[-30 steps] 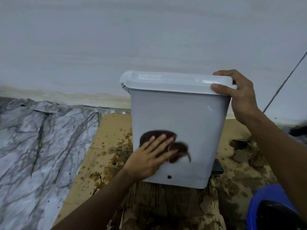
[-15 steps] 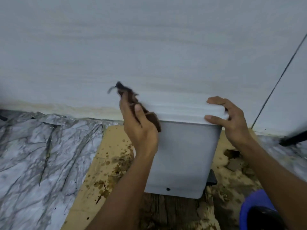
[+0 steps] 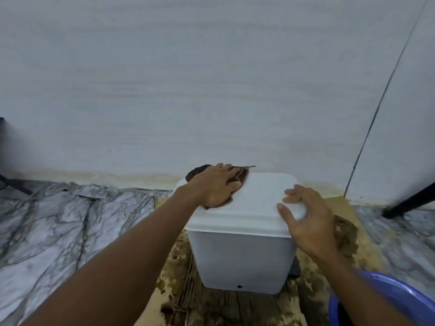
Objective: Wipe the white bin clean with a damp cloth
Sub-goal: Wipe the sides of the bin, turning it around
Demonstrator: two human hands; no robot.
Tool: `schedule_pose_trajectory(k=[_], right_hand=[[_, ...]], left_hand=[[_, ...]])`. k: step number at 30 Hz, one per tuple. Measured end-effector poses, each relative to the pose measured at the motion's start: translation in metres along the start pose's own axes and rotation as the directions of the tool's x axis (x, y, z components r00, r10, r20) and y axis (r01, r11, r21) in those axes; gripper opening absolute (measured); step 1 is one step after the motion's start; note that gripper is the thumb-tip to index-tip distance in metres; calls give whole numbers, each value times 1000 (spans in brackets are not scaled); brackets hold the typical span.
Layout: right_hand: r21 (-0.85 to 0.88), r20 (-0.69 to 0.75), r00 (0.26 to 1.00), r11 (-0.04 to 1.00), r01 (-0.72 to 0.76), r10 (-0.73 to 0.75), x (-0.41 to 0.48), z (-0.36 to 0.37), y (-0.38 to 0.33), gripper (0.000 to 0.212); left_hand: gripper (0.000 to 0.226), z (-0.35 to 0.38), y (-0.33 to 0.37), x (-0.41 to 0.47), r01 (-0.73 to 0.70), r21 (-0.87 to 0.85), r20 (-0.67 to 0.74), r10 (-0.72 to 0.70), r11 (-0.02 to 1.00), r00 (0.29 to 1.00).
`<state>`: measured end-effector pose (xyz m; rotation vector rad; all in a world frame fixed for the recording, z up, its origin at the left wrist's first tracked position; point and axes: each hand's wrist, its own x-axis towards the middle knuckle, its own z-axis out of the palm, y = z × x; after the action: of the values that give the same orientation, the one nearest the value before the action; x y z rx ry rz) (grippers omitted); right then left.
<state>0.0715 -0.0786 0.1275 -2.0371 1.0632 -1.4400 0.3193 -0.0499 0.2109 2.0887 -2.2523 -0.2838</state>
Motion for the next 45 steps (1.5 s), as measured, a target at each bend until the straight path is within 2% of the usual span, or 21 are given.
schedule_pose_trajectory(k=[3, 5, 7, 10, 13, 15, 17, 19, 22, 23, 25, 27, 28, 30, 33, 35, 37, 40, 42, 45], right_hand=[[-125, 5, 985, 977, 172, -173, -15, 1, -10, 27], [-275, 108, 956, 916, 291, -271, -22, 8, -20, 44], [-357, 187, 940, 872, 336, -286, -25, 18, -27, 60], [-339, 228, 914, 852, 399, -337, -9, 16, -14, 70], [-301, 388, 817, 780, 549, -426, 17, 2, 13, 83], [-261, 450, 772, 760, 595, -449, 38, -3, 23, 81], [-239, 467, 763, 767, 595, -447, 61, -4, 27, 75], [-241, 461, 808, 824, 512, -367, 79, -7, 27, 68], [-209, 511, 852, 947, 246, -109, 79, -10, 24, 65], [-173, 511, 856, 968, 184, -72, 73, -12, 24, 63], [12, 450, 893, 999, 34, -36, 57, -18, 23, 49], [185, 342, 934, 967, -173, 102, 42, -23, 9, 36], [175, 304, 932, 950, -259, 198, 35, -23, 1, 36], [-65, 271, 906, 945, -320, 325, 19, -20, -17, 52], [-376, 244, 898, 890, -260, 366, -9, -10, -33, 67], [-406, 196, 906, 872, -274, 376, -20, -7, -44, 69], [-317, 140, 888, 869, -379, 439, -31, -6, -56, 78], [-98, 118, 808, 816, -569, 577, -48, -4, -73, 94], [21, 140, 776, 782, -623, 615, -53, -2, -80, 98], [79, 128, 768, 765, -639, 628, -52, 1, -77, 102]], left_hand=[[51, 0, -30, -7, 175, -56, -55, -178, 983, 982], [47, 1, -40, -7, 254, -84, -45, -259, 964, 965], [44, 0, -43, -5, 301, -112, -43, -307, 947, 951], [38, -1, -42, -1, 348, -146, -61, -359, 926, 931], [41, -1, -38, 3, 367, -145, -65, -379, 919, 923], [43, -5, -37, 4, 381, -184, -60, -397, 906, 916], [46, -8, -36, 3, 409, -217, -55, -429, 887, 902], [50, -6, -34, -1, 445, -238, -51, -468, 864, 882], [47, 13, -24, -14, 489, -270, -80, -525, 829, 847], [45, 19, -18, -19, 487, -298, -103, -535, 821, 839], [43, 26, -4, -25, 438, -316, -145, -499, 842, 854], [42, 28, 12, -29, 344, -249, -157, -388, 905, 908], [43, 28, 19, -30, 283, -203, -152, -315, 938, 937], [48, 26, 35, -34, 135, -117, -140, -151, 984, 979], [54, 25, 56, -39, -58, -30, -127, 54, 998, 990], [57, 24, 65, -40, -116, 1, -112, 116, 993, 987], [60, 23, 65, -41, -56, -32, -80, 53, 998, 995], [63, 21, 54, -42, 152, -111, -50, -158, 982, 986], [62, 18, 52, -42, 228, -159, -50, -239, 960, 970], [62, 18, 56, -39, 261, -221, -50, -278, 940, 959]])
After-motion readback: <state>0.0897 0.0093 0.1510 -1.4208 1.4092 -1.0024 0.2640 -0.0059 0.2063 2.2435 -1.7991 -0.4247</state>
